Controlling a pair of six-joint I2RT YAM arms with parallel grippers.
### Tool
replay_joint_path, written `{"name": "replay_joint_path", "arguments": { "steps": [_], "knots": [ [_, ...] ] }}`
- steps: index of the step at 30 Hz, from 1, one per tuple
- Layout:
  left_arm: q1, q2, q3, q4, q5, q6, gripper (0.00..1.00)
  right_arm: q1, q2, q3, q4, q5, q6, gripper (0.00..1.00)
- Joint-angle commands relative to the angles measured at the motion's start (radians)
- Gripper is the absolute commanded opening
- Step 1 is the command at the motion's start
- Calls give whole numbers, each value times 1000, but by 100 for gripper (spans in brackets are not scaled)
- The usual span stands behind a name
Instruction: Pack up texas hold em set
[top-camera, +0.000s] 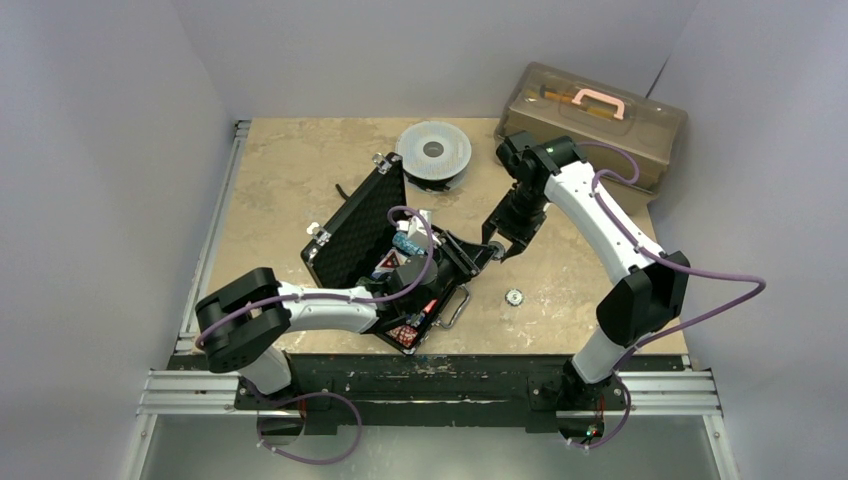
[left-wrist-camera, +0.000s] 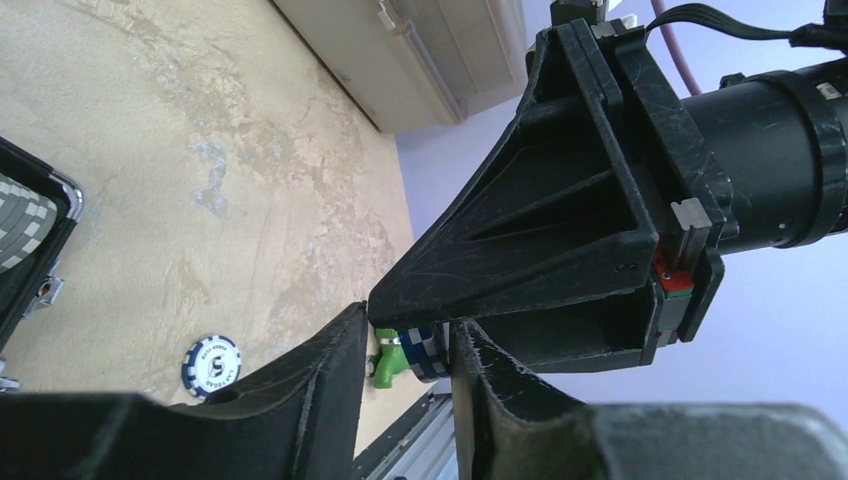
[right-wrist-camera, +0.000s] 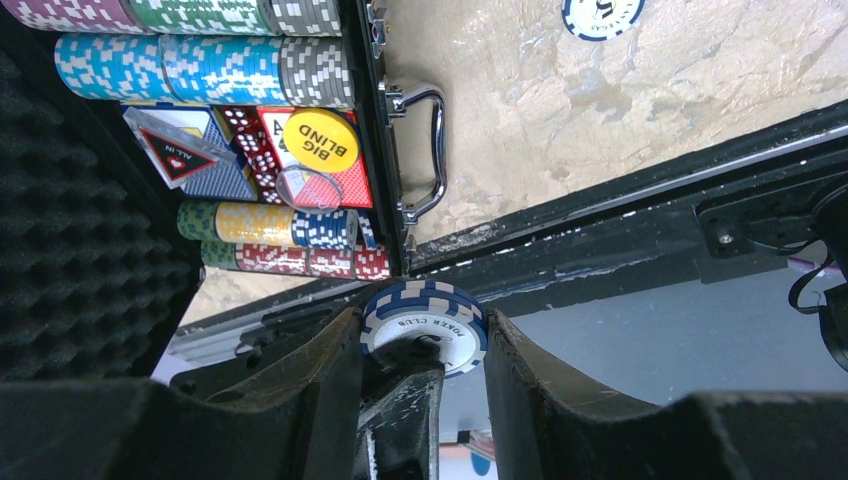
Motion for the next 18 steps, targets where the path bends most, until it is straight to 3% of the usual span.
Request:
{"name": "replay_joint_path", "arguments": {
  "steps": [1,4,7,8,9,11,12,15,17,18],
  "knots": [
    [6,9,39,62,-5,-33,28,-5,-43,-11,-2,-7,12,0],
    [5,16,53,57,12,-38,20,-3,-45,-13,3,2,18,0],
    [6,5,46,48,22,-40,0,-3,-44,-10,23,-7,2,0],
    [8,-11,39,22,33,-29,0,-3,-42,-6,39,-17,-18,0],
    [12,-37,35,-22,45,-5,0,-3,-40,3,45,-9,-47,14],
    [18,-112,37,-188,55,52,0,-4,-40,23,40,48,-119,62],
    [22,-152,49,-295,56,91,0,-4,-49,22,46,71,-138,74],
    [34,-265,68,-558,79,236,0,-12,-91,8,70,121,-235,93],
    [38,-343,78,-696,106,366,0,-28,-130,-26,97,148,-307,95],
    [38,-377,97,-853,115,430,0,-38,-154,-52,114,165,-339,96]
  ]
}}
